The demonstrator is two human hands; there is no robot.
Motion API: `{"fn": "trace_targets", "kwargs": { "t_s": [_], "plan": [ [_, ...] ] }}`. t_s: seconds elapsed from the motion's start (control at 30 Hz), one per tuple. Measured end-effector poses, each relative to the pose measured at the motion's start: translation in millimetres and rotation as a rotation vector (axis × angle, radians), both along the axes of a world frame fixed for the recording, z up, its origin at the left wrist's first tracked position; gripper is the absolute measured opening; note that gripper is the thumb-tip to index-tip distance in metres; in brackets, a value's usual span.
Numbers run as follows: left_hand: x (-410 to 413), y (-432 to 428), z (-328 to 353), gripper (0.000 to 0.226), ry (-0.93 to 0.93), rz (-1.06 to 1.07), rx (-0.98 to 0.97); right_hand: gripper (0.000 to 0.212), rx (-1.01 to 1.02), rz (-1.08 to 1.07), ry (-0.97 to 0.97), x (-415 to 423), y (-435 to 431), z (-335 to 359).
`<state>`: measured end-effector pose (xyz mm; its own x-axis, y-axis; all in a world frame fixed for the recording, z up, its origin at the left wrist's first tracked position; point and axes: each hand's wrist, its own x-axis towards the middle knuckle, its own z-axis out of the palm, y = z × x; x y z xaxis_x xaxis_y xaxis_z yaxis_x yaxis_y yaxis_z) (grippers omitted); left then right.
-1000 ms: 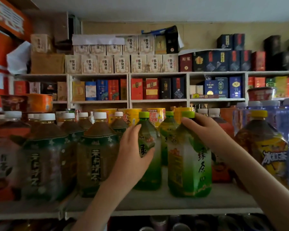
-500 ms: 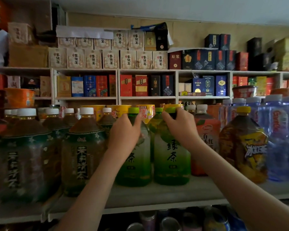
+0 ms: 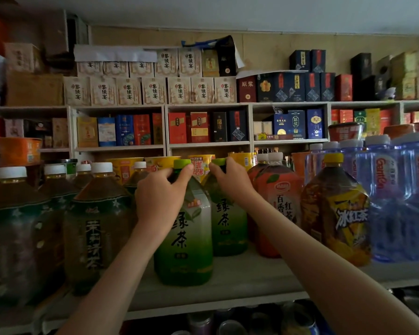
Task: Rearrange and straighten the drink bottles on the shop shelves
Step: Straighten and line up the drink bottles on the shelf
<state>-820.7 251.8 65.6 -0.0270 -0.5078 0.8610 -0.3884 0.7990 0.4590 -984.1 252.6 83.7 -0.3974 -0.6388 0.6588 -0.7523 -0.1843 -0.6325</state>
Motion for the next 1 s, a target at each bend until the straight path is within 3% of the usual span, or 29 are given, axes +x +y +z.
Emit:
{"fn": "trace_targets", "kwargs": {
  "t_s": [0.17, 0.27, 0.37, 0.53, 0.63, 0.73, 0.87, 1.0],
  "plan": [
    [-19.5, 20.1, -2.2, 0.045, 0.068, -0.128, 0.010, 0.047, 0.092, -0.009, 0.056, -7.6, 16.4, 7.4],
    [-36.3, 29.8, -3.6, 0.040, 0.079, -0.159, 0.035, 0.044, 0.112, 0.031, 0.002, -8.1, 29.5, 13.2],
    [-52.1, 35.9, -4.3, 0.031, 0.119, -0.219, 0.071, 0.042, -0.013, 0.137, -0.086, -2.1, 57.2, 16.4],
    [-70.6, 45.6, -0.2, 0.023, 0.140, -0.302, 0.203, 0.030, -0.035, 0.211, 0.033, 1.7, 91.0, 5.1],
    [-83.6, 43.2, 1.5, 0.015, 0.146, -0.274, 0.281, 0.039, -0.052, 0.175, 0.029, -1.0, 95.1, -6.5],
    [-93.7, 33.2, 0.2, 0.025, 0.147, -0.218, 0.291, 0.037, -0.059, 0.150, 0.036, -5.1, 97.3, -13.2],
    [-93.9, 34.5, -3.7, 0.045, 0.086, -0.142, 0.198, 0.034, -0.132, -0.005, 0.194, -21.6, 112.1, -9.6],
    [-92.0, 53.5, -20.4, 0.055, -0.019, 0.171, -0.190, 0.038, -0.343, -0.280, 0.332, -56.3, 141.9, 0.7]
  ]
}}
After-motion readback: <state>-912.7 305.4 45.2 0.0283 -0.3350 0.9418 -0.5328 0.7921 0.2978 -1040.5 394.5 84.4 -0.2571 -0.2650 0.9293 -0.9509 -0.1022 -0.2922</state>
